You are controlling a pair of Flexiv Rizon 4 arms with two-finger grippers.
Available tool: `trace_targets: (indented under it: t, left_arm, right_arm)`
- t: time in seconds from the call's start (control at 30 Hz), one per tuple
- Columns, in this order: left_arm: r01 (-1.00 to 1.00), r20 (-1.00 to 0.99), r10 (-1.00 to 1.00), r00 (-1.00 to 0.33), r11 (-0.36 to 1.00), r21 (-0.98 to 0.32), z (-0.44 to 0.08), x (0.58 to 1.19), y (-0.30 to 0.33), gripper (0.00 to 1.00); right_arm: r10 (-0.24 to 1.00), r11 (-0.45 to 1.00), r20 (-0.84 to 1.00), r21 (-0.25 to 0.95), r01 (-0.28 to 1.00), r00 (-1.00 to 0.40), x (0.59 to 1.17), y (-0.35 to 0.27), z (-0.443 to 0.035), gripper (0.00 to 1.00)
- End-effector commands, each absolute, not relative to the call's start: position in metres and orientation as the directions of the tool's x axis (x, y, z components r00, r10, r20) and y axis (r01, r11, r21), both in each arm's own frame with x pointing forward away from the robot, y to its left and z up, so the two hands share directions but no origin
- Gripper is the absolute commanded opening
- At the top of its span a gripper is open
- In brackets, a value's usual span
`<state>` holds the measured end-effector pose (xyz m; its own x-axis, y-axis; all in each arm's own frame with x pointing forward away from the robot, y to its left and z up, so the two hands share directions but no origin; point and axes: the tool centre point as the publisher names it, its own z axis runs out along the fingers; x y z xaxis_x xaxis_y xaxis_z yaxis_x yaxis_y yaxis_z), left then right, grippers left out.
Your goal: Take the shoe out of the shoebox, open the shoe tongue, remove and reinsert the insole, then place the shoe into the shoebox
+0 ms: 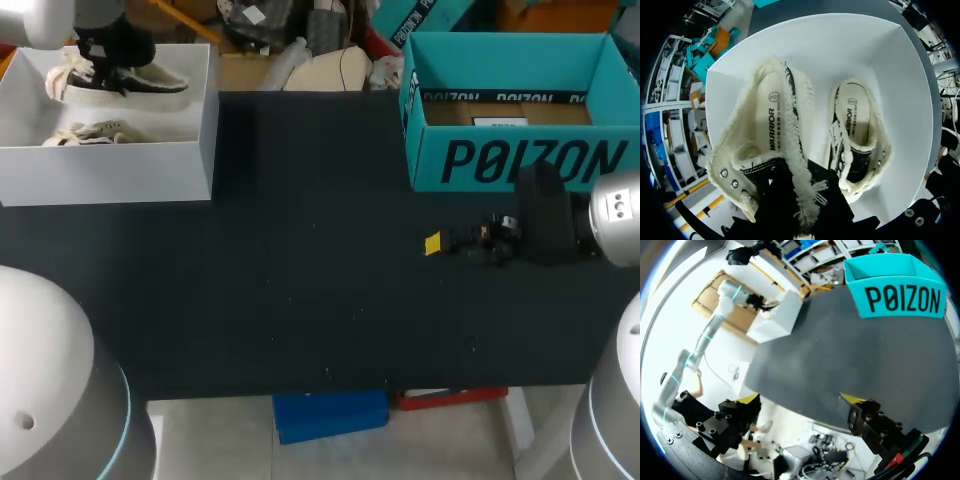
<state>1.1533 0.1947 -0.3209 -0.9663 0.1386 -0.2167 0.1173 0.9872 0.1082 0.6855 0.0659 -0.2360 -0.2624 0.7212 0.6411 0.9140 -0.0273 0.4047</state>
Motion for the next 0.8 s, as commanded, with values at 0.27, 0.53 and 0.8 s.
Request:
trace_targets:
  t: [0.27,0.53,0.8]
  left_arm:
    - [0.128,-0.213,0.138,-0.967,0.990,0.058,-0.392,1.186,0.196,0.00]
    - [0.146,-0.232,0.147,-0.962,0.989,0.025,-0.414,1.186,0.193,0.00]
    - [0.204,-0.171,0.187,-0.967,0.975,-0.092,-0.393,1.164,0.176,1.00]
  right_arm:
    - [0.721,-0.027,0.641,0.404,0.914,-0.262,0.685,0.066,-0.236,1.00]
    - [0.721,-0.027,0.641,0.404,0.914,-0.262,0.685,0.066,-0.236,1.00]
    - [0.721,-0.027,0.641,0.404,0.914,-0.262,0.685,0.066,-0.236,1.00]
